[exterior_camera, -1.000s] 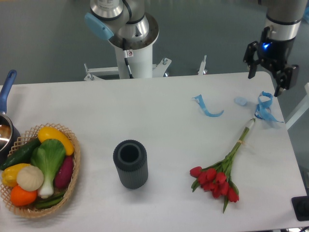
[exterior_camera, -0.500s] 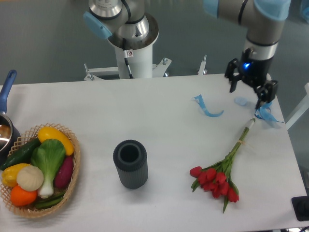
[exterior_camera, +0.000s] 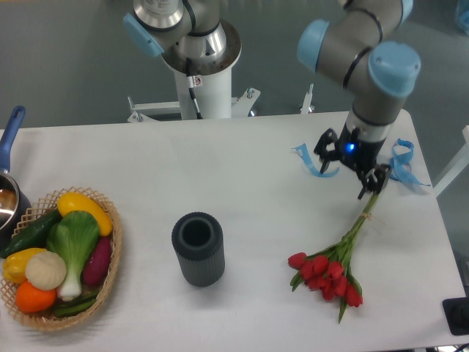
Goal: Pick up the flowers from the table
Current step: 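Move the open gripper down toward the tulip stems near the ribbon, then lower the gripper along the stems toward the tulip heads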
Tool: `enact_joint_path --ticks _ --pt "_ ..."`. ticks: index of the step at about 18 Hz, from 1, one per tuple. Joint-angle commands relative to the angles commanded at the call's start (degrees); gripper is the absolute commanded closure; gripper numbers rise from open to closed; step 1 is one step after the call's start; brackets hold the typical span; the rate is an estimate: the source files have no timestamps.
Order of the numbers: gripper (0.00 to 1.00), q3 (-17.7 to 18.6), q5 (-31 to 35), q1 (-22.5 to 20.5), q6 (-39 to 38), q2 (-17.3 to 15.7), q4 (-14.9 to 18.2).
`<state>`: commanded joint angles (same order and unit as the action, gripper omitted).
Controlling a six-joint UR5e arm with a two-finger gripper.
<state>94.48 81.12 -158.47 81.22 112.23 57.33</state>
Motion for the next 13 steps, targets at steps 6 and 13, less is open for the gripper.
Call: enact_joint_path --ticks 6,13 --pt "0.0 -0.2 -0.9 0.5 -0.6 2.7 -3.5" --pt "0.0 -3.3 -2.8 0.0 -0.7 8.4 -3.5"
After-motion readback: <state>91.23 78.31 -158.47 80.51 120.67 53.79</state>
